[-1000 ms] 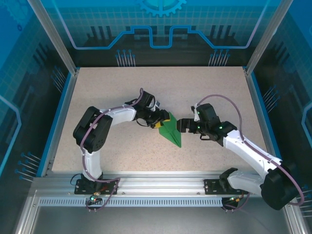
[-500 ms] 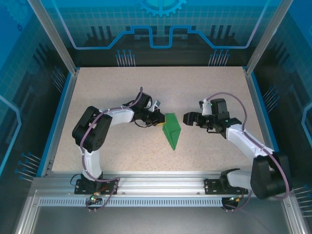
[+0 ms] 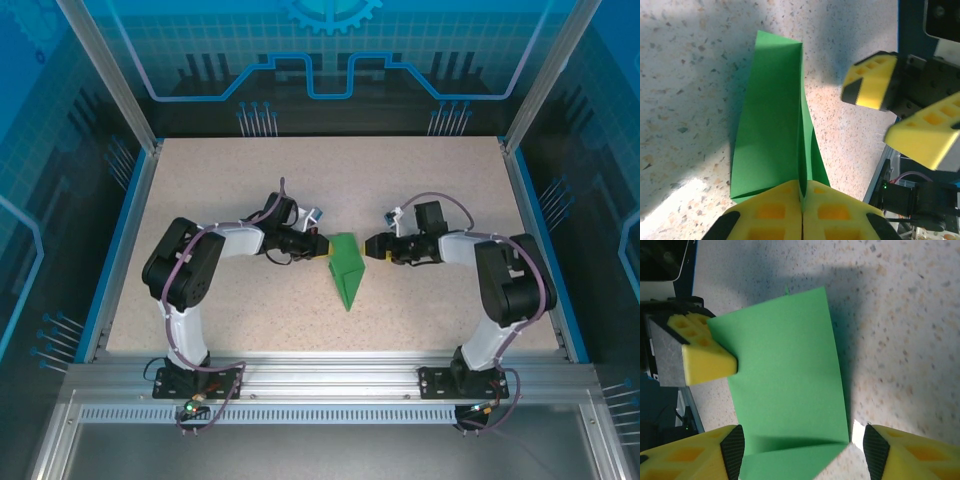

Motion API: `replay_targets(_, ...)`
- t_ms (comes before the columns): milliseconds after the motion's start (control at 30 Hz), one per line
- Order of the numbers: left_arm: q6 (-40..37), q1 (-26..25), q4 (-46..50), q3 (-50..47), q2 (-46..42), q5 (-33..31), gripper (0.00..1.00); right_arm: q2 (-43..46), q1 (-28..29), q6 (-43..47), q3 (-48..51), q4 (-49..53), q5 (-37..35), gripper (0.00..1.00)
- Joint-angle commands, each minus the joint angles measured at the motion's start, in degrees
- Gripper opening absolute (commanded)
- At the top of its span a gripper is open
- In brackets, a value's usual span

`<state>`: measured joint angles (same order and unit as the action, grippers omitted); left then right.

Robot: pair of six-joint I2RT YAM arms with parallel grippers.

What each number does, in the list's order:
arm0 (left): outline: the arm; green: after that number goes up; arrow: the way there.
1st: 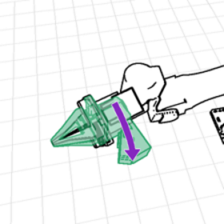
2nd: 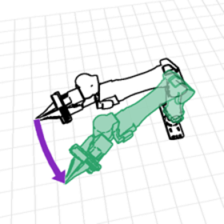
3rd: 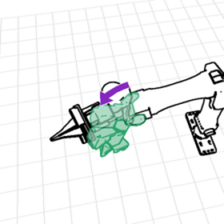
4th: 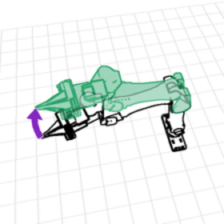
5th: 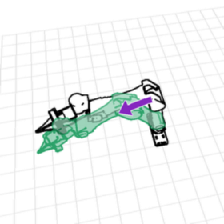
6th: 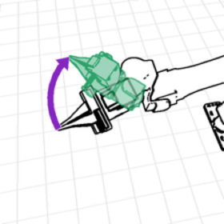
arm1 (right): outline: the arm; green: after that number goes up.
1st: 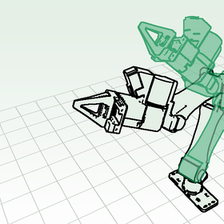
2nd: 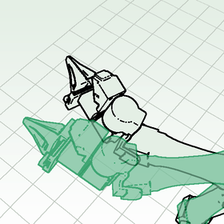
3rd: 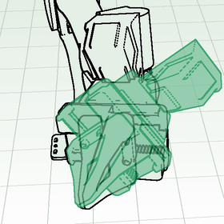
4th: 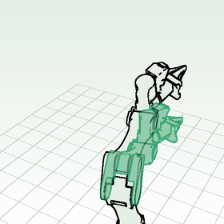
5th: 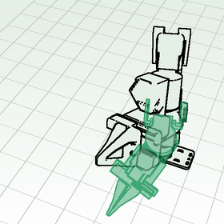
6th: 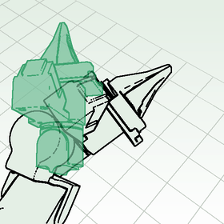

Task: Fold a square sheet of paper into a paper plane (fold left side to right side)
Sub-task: Fold the wing for the fifth time at the center of the table.

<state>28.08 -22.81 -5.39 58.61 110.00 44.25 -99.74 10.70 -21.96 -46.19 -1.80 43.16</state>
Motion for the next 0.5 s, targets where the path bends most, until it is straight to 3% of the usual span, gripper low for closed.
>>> replay_targets(0, -2.87, 0.24, -2.59, -0.32, 1.66, 3.52, 0.06, -3.8, -0.91, 1.2, -2.95, -4.0, 5.74, 0.66)
replay_targets(467, -3.64, 0.27, -3.03, 0.37, 3.23, 4.79, 0.04, -12.82, 0.99, 1.22, -7.92, -3.15, 9.71, 0.61)
